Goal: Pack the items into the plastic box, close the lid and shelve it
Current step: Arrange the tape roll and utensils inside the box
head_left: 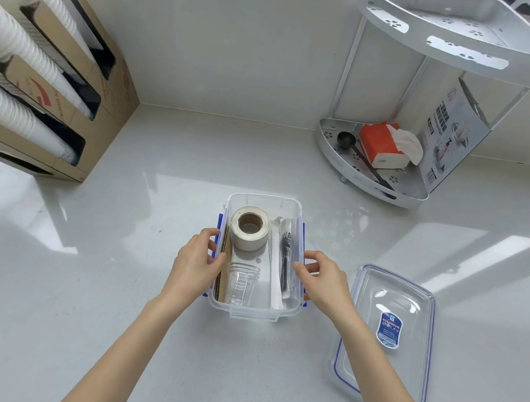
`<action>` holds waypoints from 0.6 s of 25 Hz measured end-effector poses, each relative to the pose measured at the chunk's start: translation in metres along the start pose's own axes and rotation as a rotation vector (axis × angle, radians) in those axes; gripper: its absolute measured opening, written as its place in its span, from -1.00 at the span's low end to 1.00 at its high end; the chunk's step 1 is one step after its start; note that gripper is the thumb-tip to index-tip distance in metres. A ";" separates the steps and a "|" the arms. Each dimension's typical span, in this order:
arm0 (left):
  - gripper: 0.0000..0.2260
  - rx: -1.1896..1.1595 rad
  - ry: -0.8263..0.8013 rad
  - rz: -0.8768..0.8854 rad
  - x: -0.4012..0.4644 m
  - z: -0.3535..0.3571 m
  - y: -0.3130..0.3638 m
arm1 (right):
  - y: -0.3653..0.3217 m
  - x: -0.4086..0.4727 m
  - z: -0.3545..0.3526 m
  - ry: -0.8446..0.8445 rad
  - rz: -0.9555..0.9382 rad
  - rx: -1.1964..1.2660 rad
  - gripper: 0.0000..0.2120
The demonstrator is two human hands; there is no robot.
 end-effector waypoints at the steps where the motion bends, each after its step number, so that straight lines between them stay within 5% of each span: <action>1: -0.67 0.002 0.002 0.000 -0.001 0.000 0.000 | 0.001 -0.002 0.000 -0.001 0.002 0.002 -0.67; 10: -0.63 0.082 0.076 -0.017 -0.012 0.004 0.003 | 0.006 -0.012 -0.005 0.021 -0.024 -0.005 -0.67; 15: -0.68 0.040 0.158 0.151 -0.016 0.012 0.040 | 0.021 -0.015 -0.035 0.138 -0.003 -0.009 -0.70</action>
Point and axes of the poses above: each hand's wrist, its own x-axis towards the middle knuckle, its own z-axis out of the palm, y = z × x, the point moved 2 cm from there along x, towards the middle knuckle, and after that the axes turned 6 degrees about x, right-handed, at the moved point
